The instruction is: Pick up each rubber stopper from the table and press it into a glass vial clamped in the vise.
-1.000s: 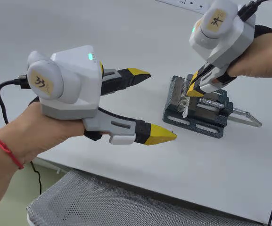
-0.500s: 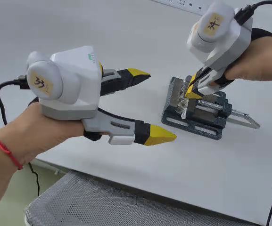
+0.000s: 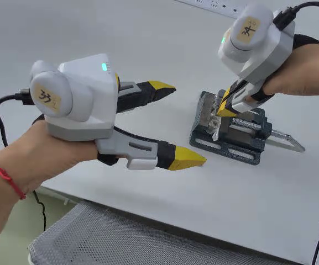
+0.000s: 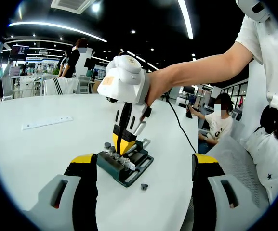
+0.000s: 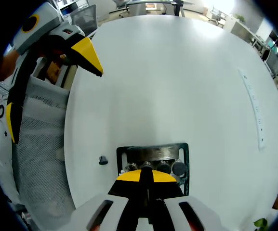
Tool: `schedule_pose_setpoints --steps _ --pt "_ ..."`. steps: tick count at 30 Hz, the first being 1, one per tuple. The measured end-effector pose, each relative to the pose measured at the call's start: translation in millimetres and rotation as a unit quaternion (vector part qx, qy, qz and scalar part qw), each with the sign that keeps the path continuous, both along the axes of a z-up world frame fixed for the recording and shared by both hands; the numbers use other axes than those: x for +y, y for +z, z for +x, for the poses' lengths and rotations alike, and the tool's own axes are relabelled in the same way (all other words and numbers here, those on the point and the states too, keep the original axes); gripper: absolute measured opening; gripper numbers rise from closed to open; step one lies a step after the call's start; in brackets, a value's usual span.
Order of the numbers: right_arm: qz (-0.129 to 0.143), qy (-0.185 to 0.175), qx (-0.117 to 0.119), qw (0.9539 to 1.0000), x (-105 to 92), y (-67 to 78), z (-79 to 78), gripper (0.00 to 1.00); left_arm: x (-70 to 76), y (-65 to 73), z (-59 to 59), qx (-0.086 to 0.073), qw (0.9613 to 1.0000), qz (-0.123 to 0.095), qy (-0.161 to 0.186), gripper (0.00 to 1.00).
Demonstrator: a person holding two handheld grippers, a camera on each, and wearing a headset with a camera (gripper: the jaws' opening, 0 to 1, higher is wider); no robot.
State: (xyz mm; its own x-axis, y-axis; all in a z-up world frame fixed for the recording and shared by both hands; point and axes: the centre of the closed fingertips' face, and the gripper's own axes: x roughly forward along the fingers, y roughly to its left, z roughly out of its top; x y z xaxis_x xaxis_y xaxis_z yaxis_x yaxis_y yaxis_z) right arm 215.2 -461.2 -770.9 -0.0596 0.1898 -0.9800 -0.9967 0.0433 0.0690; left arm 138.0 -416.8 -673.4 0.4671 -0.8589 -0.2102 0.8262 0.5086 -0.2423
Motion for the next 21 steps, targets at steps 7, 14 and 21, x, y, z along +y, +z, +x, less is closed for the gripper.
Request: schedule_pose_setpoints --steps 7,14,21 --pt "-0.002 0.002 -0.002 1.0000 -0.1 -1.9 2.3 0.00 -1.2 0.8 0.0 -0.001 1.0000 0.000 0.000 0.80" --pt "-0.005 0.006 -0.005 1.0000 0.4 -2.1 1.6 0.00 -1.9 0.9 -1.3 -0.001 1.0000 -0.002 -0.001 0.80" --pt "-0.011 0.009 -0.007 0.9999 0.2 -2.6 0.7 0.00 -2.1 2.6 -0.9 -0.001 1.0000 -0.003 0.003 0.80"
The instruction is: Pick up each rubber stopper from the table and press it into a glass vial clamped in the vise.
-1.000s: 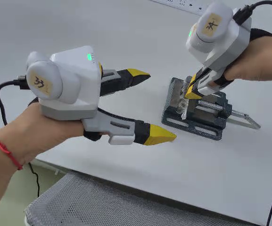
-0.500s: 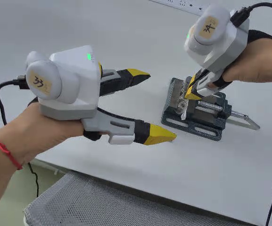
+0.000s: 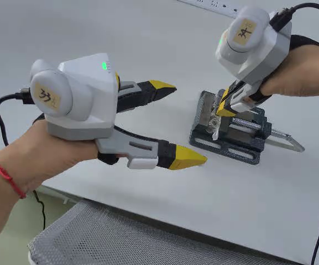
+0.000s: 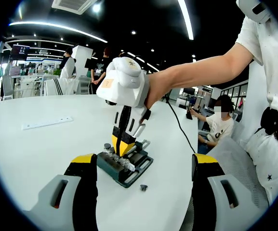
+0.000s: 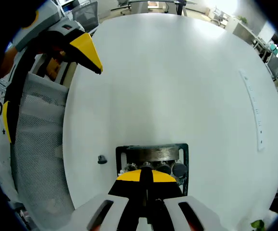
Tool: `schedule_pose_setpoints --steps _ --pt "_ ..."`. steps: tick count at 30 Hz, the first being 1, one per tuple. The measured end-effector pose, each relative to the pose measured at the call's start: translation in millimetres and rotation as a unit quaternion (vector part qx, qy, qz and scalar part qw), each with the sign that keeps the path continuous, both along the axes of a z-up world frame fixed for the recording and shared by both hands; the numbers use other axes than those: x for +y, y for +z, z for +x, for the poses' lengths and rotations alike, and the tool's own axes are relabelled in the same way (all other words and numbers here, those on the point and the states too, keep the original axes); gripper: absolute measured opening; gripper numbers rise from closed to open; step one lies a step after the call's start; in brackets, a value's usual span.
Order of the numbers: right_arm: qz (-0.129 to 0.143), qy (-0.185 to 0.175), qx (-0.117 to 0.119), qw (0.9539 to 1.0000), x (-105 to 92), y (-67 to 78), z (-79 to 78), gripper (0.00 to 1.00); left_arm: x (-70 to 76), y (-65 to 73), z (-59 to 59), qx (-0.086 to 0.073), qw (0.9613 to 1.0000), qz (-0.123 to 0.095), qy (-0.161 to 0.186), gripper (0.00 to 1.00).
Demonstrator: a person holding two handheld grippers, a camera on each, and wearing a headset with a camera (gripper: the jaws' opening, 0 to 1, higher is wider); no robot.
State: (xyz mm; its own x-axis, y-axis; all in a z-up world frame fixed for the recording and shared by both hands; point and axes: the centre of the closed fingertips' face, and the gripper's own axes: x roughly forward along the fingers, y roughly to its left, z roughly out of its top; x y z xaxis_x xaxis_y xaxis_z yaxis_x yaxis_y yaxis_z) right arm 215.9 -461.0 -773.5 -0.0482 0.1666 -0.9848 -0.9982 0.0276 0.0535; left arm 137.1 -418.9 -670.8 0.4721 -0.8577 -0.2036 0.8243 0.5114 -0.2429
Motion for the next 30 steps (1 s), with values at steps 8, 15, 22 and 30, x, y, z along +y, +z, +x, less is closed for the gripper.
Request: schedule_pose_setpoints --steps 8,15,22,30 --pt "-0.006 0.001 -0.001 1.0000 -1.3 -0.3 1.4 0.00 -0.6 1.0 0.0 -0.002 1.0000 0.000 0.000 0.80" --pt "-0.021 0.027 -0.026 0.9991 -0.2 -0.5 1.7 0.00 -5.4 5.7 -1.2 -0.008 1.0000 0.002 -0.006 0.80" --pt "-0.021 0.038 -0.040 0.9983 1.5 1.8 0.5 0.02 -2.6 9.2 -3.7 -0.011 0.9999 0.009 -0.009 0.80" --pt "0.007 0.024 -0.038 0.9990 0.0 1.1 3.1 0.02 5.4 12.7 -6.1 -0.014 0.9998 0.016 0.000 0.80"
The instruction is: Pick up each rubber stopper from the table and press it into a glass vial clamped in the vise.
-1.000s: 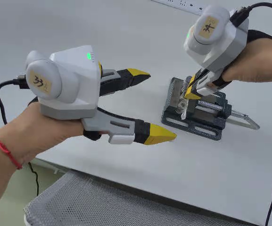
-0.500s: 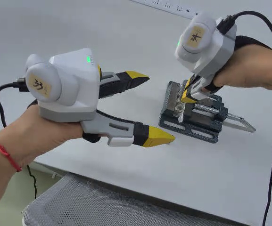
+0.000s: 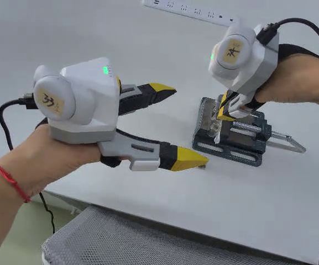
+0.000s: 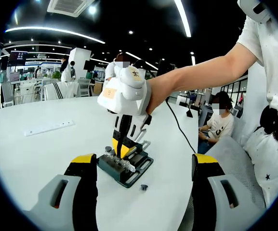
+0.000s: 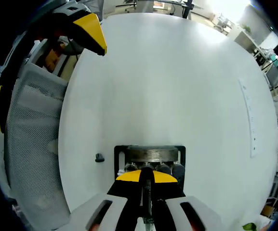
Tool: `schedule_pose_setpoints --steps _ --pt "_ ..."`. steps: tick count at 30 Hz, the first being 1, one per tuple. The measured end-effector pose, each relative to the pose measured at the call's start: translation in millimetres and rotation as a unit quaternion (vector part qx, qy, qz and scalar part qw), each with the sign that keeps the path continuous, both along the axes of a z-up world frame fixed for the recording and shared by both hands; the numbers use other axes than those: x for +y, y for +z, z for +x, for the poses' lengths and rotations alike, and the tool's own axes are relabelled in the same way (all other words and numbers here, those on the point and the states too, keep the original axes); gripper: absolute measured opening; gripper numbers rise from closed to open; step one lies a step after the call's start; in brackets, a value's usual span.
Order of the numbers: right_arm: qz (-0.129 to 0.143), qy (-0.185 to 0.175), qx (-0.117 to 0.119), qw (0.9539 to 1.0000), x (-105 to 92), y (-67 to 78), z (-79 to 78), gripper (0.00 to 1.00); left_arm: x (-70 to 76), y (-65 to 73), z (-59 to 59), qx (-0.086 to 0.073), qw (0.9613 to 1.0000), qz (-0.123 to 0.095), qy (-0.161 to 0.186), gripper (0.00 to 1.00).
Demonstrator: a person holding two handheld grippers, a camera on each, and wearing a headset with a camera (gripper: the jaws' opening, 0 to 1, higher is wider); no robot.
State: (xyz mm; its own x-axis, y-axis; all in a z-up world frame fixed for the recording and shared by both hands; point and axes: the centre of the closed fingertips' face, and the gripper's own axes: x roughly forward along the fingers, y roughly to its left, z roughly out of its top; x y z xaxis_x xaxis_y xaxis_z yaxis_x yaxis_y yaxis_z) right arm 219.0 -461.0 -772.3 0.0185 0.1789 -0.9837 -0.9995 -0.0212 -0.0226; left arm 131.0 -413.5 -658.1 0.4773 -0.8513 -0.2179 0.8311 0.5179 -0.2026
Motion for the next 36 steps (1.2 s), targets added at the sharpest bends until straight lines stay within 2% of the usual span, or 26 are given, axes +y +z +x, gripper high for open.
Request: schedule_pose_setpoints --steps 5,9,12,17,29,33,36 --pt "0.027 -0.029 0.014 0.9991 -1.6 2.9 -3.1 0.01 2.1 -0.7 -2.2 0.001 1.0000 0.003 0.003 0.80" --pt "0.040 -0.036 0.014 0.9984 -1.8 3.1 -0.6 0.01 2.1 -0.2 -3.4 0.001 1.0000 0.003 0.004 0.80" --pt "0.065 -0.053 0.020 0.9963 2.5 8.6 -4.2 0.02 1.2 0.2 -4.1 0.002 1.0000 0.003 0.004 0.80" --pt "0.082 -0.063 0.025 0.9944 0.6 16.9 -6.8 0.03 -0.2 0.7 -4.8 0.002 1.0000 0.006 0.002 0.80" --pt "0.116 -0.077 0.012 0.9903 -7.2 27.7 -7.1 0.11 -0.5 0.2 -5.5 0.002 1.0000 0.009 -0.002 0.80" --pt "0.137 -0.085 0.007 0.9869 -10.6 35.3 -11.5 0.14 -3.1 3.2 -6.5 0.002 1.0000 0.004 -0.004 0.80" --pt "0.155 -0.095 0.004 0.9833 -10.7 40.1 -13.7 0.17 -2.4 2.5 -6.8 0.001 0.9999 0.010 -0.005 0.80"
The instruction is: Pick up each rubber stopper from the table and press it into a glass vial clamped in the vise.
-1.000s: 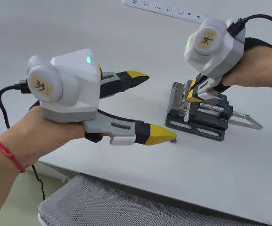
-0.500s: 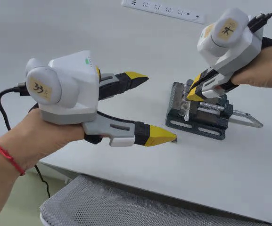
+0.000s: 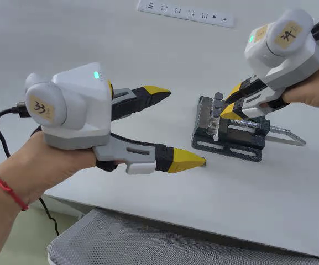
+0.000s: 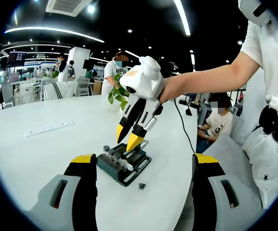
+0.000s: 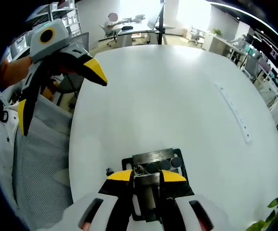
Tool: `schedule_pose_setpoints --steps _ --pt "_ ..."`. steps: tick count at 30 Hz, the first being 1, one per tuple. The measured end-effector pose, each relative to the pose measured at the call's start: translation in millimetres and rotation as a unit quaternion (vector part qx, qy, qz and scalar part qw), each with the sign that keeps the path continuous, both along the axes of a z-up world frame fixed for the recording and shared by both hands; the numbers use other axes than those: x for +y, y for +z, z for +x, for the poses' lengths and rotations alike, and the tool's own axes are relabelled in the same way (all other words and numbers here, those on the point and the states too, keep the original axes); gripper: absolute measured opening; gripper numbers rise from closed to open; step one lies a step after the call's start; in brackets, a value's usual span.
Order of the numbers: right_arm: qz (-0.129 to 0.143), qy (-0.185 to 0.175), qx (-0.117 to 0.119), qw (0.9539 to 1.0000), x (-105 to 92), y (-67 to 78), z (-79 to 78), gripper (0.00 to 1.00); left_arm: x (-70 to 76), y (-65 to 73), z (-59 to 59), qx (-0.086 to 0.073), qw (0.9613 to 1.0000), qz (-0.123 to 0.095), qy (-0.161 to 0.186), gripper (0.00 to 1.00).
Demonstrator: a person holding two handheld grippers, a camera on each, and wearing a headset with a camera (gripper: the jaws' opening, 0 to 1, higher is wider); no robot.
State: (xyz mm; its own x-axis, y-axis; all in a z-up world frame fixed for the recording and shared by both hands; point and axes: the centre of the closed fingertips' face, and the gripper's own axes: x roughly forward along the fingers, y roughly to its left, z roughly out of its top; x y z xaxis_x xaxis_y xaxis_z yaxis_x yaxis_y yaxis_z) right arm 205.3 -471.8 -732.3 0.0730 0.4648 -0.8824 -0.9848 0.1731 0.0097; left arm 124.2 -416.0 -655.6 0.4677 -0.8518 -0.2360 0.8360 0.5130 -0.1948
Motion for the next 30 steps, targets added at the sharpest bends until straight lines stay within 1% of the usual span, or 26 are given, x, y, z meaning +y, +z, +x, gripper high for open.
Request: schedule_pose_setpoints --steps 5,7,9,13,15,18,21,25,26,27,30 --pt "0.026 -0.008 -0.008 0.9996 -3.2 5.9 -3.5 0.22 2.1 1.0 0.7 0.000 1.0000 0.002 0.001 0.81" --pt "0.040 -0.015 -0.006 0.9991 -3.6 7.3 -5.3 0.23 2.2 1.5 0.4 -0.001 1.0000 0.004 0.000 0.81" --pt "0.057 -0.023 -0.005 0.9981 -3.3 9.6 -7.5 0.24 2.2 2.1 0.1 -0.001 1.0000 0.005 0.000 0.81" --pt "0.080 -0.027 -0.009 0.9964 -4.7 14.1 -14.4 0.26 1.3 2.4 -1.9 -0.001 1.0000 0.008 -0.003 0.81" --pt "0.095 -0.032 -0.008 0.9949 -4.7 15.9 -17.0 0.28 0.4 2.5 -2.8 -0.001 0.9999 0.010 -0.004 0.81" --pt "0.118 -0.037 -0.011 0.9923 -5.2 20.2 -20.6 0.29 -1.3 4.2 -3.6 -0.004 0.9999 0.011 -0.007 0.81" --pt "0.143 -0.044 -0.011 0.9886 -6.0 23.9 -22.6 0.31 -2.5 5.0 -4.4 -0.005 0.9999 0.013 -0.009 0.82" --pt "0.166 -0.046 -0.016 0.9850 -9.2 27.4 -25.9 0.34 -3.3 4.5 -6.1 -0.003 0.9998 0.017 -0.010 0.82" --pt "0.176 -0.050 -0.013 0.9830 -9.3 28.6 -27.3 0.34 -3.6 4.0 -6.8 -0.003 0.9998 0.018 -0.011 0.82" --pt "0.180 -0.051 -0.010 0.9823 -10.2 28.7 -29.1 0.35 -3.7 3.9 -7.1 -0.002 0.9998 0.019 -0.011 0.82" --pt "0.195 -0.049 -0.012 0.9795 -12.7 30.0 -35.0 0.36 -4.0 4.2 -7.9 -0.002 0.9997 0.020 -0.011 0.82"
